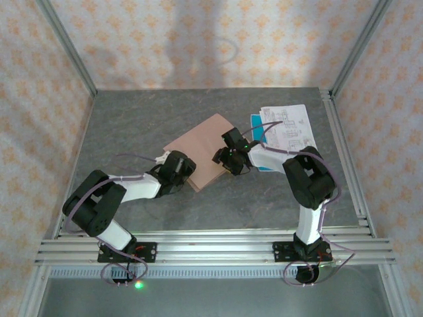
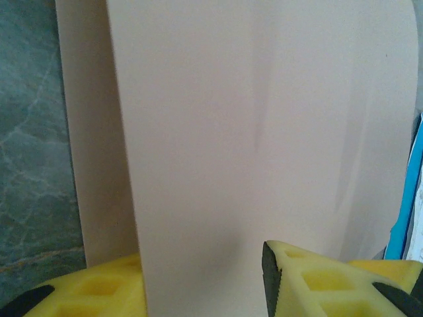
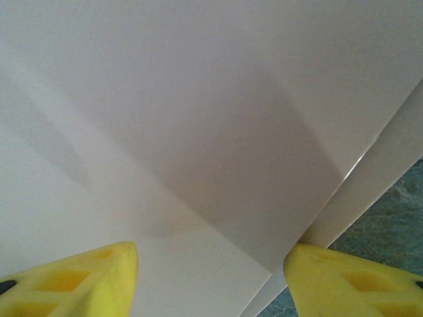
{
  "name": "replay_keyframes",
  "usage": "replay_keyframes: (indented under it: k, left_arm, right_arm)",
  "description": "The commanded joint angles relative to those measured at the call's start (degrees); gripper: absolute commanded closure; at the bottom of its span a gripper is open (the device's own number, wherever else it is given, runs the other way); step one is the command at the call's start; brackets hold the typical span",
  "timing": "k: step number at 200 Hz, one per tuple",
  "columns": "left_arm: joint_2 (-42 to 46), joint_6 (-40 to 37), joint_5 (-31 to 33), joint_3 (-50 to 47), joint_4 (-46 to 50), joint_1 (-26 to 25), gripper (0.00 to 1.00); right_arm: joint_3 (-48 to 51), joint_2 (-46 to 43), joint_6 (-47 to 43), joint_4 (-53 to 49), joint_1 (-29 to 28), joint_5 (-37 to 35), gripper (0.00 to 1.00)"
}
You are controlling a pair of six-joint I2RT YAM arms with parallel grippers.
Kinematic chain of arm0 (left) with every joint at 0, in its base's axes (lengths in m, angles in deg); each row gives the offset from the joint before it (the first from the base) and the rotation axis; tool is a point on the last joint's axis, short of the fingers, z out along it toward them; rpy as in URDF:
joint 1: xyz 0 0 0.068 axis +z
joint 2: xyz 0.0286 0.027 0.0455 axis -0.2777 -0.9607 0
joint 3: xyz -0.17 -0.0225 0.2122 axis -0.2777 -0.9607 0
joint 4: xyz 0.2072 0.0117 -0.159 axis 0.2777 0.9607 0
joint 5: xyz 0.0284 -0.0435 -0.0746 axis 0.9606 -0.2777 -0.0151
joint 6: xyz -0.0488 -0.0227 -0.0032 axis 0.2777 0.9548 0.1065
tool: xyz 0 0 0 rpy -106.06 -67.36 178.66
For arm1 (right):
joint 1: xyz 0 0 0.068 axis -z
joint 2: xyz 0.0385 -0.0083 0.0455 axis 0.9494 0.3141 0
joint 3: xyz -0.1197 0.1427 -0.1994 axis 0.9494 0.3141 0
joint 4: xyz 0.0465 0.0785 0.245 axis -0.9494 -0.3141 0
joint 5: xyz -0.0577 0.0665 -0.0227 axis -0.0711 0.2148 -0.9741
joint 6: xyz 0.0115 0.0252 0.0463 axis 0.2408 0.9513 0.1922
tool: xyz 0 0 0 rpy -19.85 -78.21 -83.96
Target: Put the files into the folder
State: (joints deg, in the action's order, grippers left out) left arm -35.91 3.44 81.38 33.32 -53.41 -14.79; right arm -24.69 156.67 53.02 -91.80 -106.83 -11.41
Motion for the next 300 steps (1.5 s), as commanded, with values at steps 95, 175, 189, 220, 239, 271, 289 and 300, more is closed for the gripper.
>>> replay_keyframes:
  k: [95,175,189,220,239,271,289,300]
  left_arm:
    - [4.39,2.68,3.04,-2.51,-4.5,-2.49,0.82]
    - [9.46,11.37,0.51,-3.2,-2.03,-2.48,1.0]
    - [10.4,12.39,0.04,-3.28,-1.98,-2.5,1.0]
    - [11.97,13.9,-0.65,-3.91,-1.56,-2.49,1.0]
    - [12.7,15.46,-1.4,-5.41,-3.23,-2.48,1.0]
    - [14.58,15.65,-1.91,-6.31,-1.61,-2.48,1.0]
    - [16.13,15.55,-1.85,-7.11,-0.51,-2.49,1.0]
    - [16.91,15.34,-1.83,-7.34,0.51,-2.55,1.0]
  right_arm:
    - [2.08,3.57,-0.87,-2.15,0.62,0.35,0.37]
    - [3.57,-7.07,3.15,2.94,1.71,1.92,0.3]
    - [3.81,-7.43,4.52,4.14,1.82,3.15,0.31]
    - [5.66,-8.75,7.92,8.01,1.91,4.54,0.32]
    - [6.24,-9.23,9.34,9.26,2.26,4.9,0.35]
    - [8.21,-11.04,12.18,12.75,2.53,4.06,0.5]
    - [7.6,-11.73,12.4,12.23,2.62,3.42,0.66]
    - [6.8,-11.75,12.54,11.21,2.66,3.06,0.78]
